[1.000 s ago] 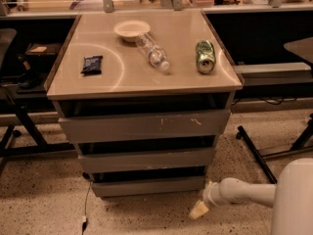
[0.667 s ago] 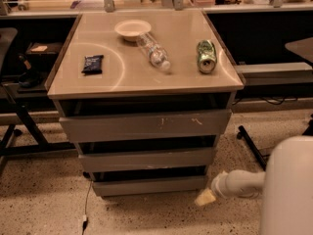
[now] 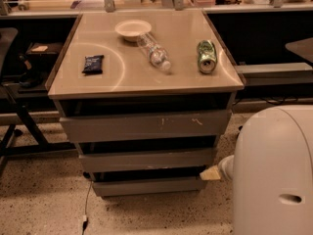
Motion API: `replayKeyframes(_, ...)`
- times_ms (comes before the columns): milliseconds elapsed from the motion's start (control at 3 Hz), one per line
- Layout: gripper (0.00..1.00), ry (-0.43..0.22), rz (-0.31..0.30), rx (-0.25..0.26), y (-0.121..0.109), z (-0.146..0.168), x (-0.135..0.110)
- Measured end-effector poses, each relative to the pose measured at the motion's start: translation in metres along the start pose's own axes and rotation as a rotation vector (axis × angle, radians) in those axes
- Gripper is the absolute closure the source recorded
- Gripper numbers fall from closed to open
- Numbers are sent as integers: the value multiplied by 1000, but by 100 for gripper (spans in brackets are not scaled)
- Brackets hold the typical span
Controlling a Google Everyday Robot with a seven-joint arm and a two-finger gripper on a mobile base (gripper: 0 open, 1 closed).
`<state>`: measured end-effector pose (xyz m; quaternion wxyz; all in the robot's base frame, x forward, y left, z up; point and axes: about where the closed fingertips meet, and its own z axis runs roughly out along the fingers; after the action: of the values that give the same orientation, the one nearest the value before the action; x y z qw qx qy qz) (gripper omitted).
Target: Close bottom drawer
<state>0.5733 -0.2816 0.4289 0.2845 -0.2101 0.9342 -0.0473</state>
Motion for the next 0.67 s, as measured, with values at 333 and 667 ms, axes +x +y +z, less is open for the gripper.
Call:
replayKeyframes(333,0,0,-1,0,0,0,0)
replayKeyframes(667,0,49,137,64,-49,-3,22)
